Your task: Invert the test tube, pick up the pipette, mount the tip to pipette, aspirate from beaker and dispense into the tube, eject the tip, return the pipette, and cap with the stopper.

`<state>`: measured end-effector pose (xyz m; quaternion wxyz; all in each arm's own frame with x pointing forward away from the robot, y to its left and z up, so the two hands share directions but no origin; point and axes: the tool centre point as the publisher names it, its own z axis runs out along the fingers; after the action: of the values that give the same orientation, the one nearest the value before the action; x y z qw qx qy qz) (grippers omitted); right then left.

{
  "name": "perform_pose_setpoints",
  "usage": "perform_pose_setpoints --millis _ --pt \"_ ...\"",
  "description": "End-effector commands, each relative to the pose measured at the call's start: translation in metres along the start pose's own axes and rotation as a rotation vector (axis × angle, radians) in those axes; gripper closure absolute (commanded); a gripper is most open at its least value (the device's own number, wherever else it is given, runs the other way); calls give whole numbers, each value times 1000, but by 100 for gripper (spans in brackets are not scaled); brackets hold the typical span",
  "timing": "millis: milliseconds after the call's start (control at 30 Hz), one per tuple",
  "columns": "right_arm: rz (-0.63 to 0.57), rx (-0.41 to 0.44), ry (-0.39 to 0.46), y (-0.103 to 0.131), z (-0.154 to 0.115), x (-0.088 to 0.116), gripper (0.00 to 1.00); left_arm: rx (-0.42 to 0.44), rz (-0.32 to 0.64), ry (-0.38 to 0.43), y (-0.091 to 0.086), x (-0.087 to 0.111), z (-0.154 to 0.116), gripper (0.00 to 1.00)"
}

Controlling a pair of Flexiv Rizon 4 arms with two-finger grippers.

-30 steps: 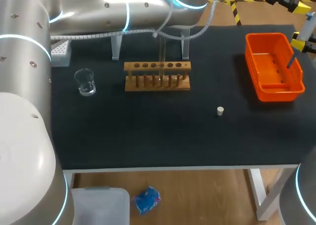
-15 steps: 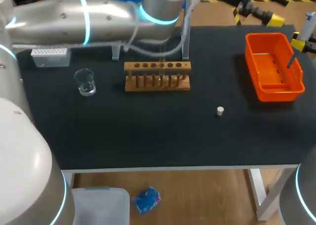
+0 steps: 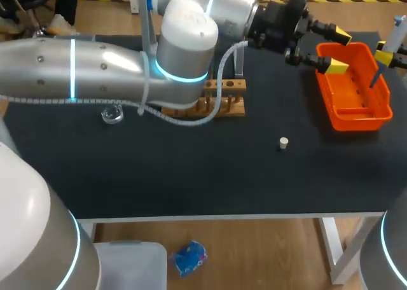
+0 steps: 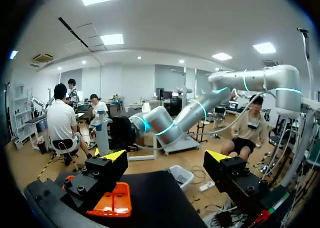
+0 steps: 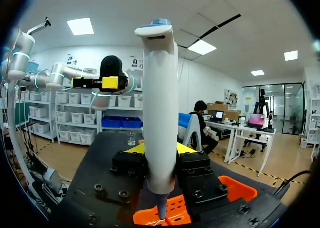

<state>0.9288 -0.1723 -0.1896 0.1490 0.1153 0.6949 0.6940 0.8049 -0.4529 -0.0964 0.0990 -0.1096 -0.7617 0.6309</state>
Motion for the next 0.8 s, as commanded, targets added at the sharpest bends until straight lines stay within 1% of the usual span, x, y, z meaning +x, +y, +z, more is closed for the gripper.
perform_pose_setpoints --millis 33,133,167,233,267,300,333,367,433,467,533,567,700,800 --pt "0 2 -1 1 0 0 100 4 1 -80 0 7 -1 0" --pt "0 2 -1 1 0 0 100 4 1 -80 0 7 -1 0" --pt "0 2 -1 1 0 0 100 36 16 -74 10 4 -9 0" --pt "0 2 -1 1 0 0 100 43 11 -116 29 2 -28 0" --pt "0 2 -1 1 0 0 100 52 15 -120 39 2 -38 0" --pt "0 2 -1 1 0 0 100 49 -10 -133 48 1 -46 0" --pt "0 2 -1 1 0 0 100 40 -11 -151 55 3 -54 0" --pt "0 2 -1 1 0 0 100 59 2 -152 61 4 -61 0" --pt "0 2 -1 1 0 0 100 76 0 -174 73 6 -76 0" --pt "0 2 -1 1 0 0 100 100 37 -162 76 8 -80 0" --pt "0 2 -1 1 0 0 100 90 25 -168 85 9 -89 0" --pt "0 2 -1 1 0 0 100 97 40 -158 87 10 -91 0" --pt "0 2 -1 1 0 0 100 110 51 -153 98 13 -98 0" --pt "0 2 -1 1 0 0 100 103 29 -180 109 16 -103 0"
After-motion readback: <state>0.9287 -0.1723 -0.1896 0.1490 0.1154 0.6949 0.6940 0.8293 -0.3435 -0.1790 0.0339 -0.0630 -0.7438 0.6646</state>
